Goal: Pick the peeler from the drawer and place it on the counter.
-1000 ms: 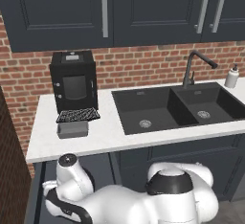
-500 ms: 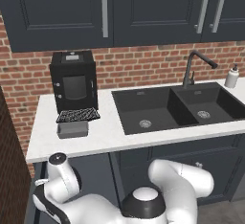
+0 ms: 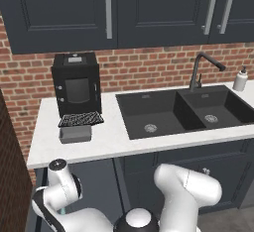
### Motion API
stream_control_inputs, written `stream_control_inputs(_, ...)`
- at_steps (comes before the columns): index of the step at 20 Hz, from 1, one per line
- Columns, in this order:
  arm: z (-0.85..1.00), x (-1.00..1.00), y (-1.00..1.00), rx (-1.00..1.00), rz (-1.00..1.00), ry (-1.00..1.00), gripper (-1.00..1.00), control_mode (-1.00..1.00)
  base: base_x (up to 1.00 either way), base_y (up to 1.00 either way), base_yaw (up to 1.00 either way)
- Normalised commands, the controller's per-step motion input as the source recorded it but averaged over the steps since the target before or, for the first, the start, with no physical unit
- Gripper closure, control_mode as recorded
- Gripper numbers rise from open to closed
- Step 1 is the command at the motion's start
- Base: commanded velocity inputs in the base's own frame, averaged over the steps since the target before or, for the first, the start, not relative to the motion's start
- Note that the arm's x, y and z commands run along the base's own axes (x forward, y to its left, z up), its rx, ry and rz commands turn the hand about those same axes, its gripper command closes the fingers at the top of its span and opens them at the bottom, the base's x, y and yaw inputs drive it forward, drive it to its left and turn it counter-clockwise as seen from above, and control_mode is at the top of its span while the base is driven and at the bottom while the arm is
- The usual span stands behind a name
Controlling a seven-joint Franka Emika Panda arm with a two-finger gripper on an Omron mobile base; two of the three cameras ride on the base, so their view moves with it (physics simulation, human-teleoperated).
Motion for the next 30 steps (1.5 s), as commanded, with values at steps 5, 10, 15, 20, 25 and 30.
stream_control_inputs(5, -0.42, 0.00, 0.00, 0.00, 0.01, 0.00, -1.00, -1.00, 0.00, 0.00, 0.00)
stream_control_inputs(10, -0.16, 0.01, 0.00, 0.00, 0.01, 0.00, -1.00, -1.00, 0.00, 0.00, 0.00)
stream_control_inputs(15, -0.17, 0.00, 0.00, 0.00, 0.01, 0.00, -1.00, -1.00, 0.00, 0.00, 0.00)
stream_control_inputs(20, -0.14, 0.00, 0.00, 0.00, 0.01, 0.00, -1.00, -1.00, 0.00, 0.00, 0.00)
stream_control_inputs(25, -0.16, 0.00, -0.14, 0.00, 0.01, 0.00, -1.00, -1.00, 0.00, 0.00, 0.00)
stream_control_inputs(30, -0.20, 0.00, -0.33, 0.00, 0.00, -0.01, -1.00, -1.00, 0.00, 0.00, 0.00)
